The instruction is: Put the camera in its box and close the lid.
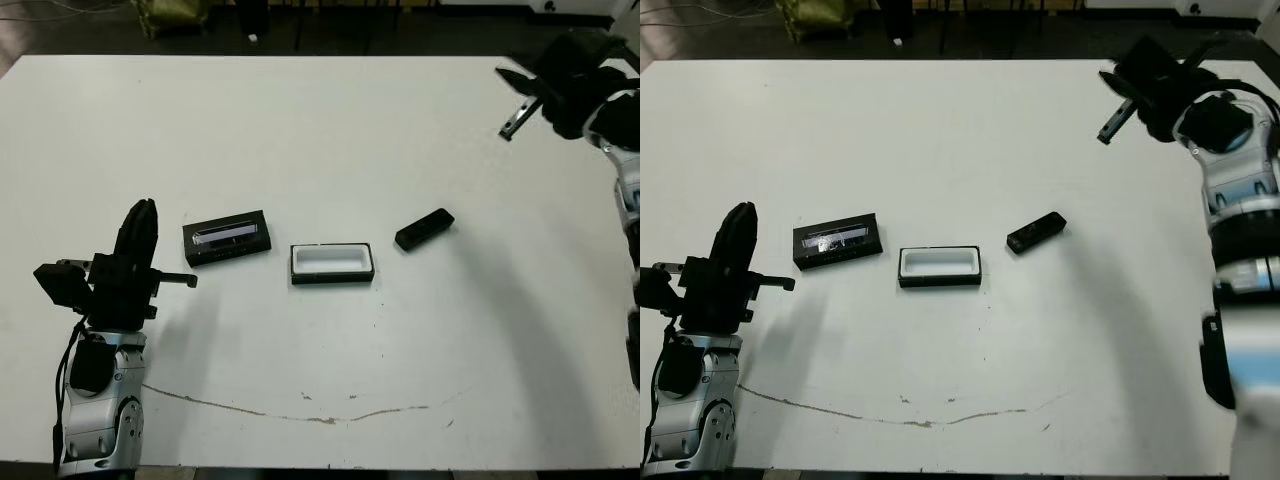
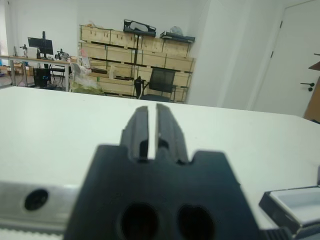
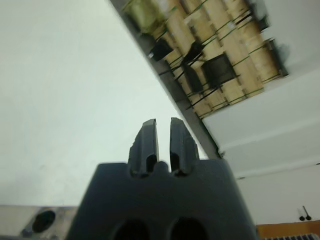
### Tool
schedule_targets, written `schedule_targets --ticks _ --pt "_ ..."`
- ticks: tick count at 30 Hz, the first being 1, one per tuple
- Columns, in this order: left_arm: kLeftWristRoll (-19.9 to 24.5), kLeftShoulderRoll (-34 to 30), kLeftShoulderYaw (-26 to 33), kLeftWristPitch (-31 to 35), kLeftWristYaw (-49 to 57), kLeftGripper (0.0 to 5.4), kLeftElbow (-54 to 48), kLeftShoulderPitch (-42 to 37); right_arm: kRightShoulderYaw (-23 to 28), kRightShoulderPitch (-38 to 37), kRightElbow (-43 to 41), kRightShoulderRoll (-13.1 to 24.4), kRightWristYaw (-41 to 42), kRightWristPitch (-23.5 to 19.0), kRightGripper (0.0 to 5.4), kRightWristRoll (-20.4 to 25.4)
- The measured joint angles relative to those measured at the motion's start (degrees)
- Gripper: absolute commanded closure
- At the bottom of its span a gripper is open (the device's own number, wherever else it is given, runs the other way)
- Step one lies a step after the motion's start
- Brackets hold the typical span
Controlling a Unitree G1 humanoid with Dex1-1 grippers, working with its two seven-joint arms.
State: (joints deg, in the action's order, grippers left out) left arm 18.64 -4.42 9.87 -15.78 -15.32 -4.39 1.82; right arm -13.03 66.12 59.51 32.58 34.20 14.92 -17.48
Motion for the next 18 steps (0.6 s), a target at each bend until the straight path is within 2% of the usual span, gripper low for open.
schedule_targets --ticks 7,14,18 --pt "0.00 0.01 -0.03 -0.17 -0.09 5.38 0.29 -0.15 -3.94 3.47 9.33 -3.66 1.43 -0.59 5.40 -4.08" --pt "0.04 0.00 -0.04 0.01 -0.08 5.38 0.29 -0.27 -6.03 3.45 11.22 -6.46 1.78 -1.11 5.40 -6.38" --pt "0.00 0.00 -0.03 0.00 -0.09 5.38 0.28 -0.26 -6.58 3.45 11.39 -6.85 3.60 -1.44 5.40 -6.74"
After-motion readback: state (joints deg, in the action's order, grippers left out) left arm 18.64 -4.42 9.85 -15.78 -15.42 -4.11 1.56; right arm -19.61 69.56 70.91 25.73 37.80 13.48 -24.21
